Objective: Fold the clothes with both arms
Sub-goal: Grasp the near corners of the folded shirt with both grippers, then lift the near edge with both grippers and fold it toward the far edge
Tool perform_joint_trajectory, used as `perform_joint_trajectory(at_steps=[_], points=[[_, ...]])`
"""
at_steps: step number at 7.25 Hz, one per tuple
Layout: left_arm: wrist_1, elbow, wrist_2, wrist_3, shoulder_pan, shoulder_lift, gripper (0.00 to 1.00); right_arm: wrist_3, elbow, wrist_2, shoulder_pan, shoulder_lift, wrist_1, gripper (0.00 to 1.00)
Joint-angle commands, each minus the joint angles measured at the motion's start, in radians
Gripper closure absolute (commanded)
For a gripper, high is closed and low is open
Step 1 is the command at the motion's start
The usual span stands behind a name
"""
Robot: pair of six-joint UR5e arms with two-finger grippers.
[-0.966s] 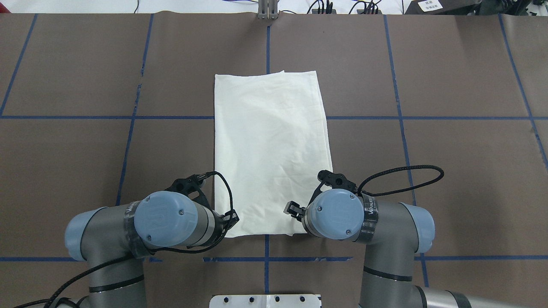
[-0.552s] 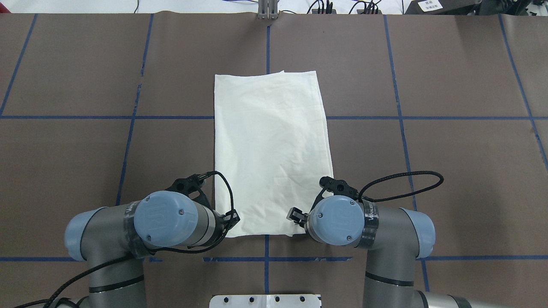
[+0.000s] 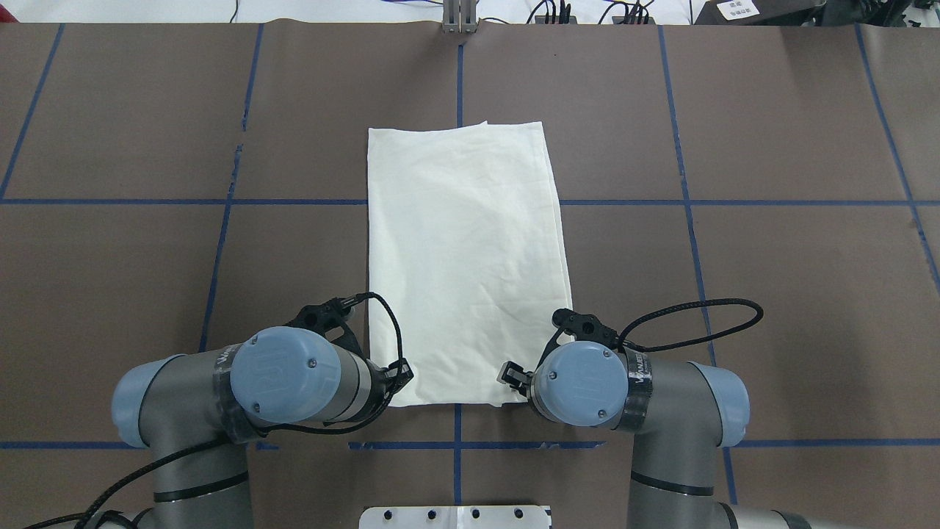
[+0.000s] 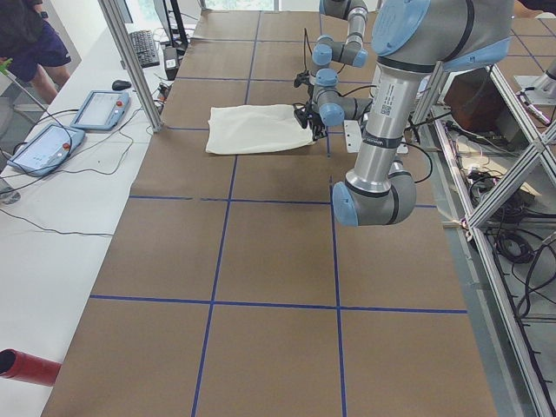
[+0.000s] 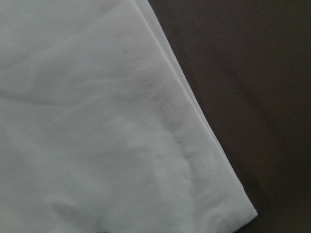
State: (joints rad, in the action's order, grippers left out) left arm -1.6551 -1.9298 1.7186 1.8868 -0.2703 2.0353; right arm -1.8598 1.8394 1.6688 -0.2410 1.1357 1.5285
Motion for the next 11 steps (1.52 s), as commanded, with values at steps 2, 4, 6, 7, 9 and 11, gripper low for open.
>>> perform_joint_trajectory(at_steps=[2, 4, 6, 7, 9, 11], points=[[0.0, 0.0, -0.001, 0.0, -0.003, 0.0, 1.0, -0.009, 0.001, 0.002, -0.001, -0.002, -0.001, 0.56], [0.0, 0.0, -0.002, 0.0, -0.003, 0.0, 1.0, -0.004, 0.003, 0.005, -0.01, -0.004, -0.001, 0.95], [0.0, 0.0, -0.001, 0.0, -0.001, 0.002, 1.0, -0.001, 0.001, 0.009, -0.023, -0.007, -0.001, 1.0], [0.0, 0.0, -0.002, 0.0, -0.001, 0.002, 1.0, -0.001, 0.001, 0.009, -0.029, -0.007, 0.001, 1.0], [0.0, -0.002, -0.001, 0.0, -0.001, 0.002, 1.0, -0.001, 0.001, 0.017, -0.041, -0.013, -0.001, 1.0], [0.001, -0.033, -0.002, 0.0, 0.0, -0.012, 1.0, -0.004, 0.044, 0.029, -0.044, -0.016, -0.001, 1.0]])
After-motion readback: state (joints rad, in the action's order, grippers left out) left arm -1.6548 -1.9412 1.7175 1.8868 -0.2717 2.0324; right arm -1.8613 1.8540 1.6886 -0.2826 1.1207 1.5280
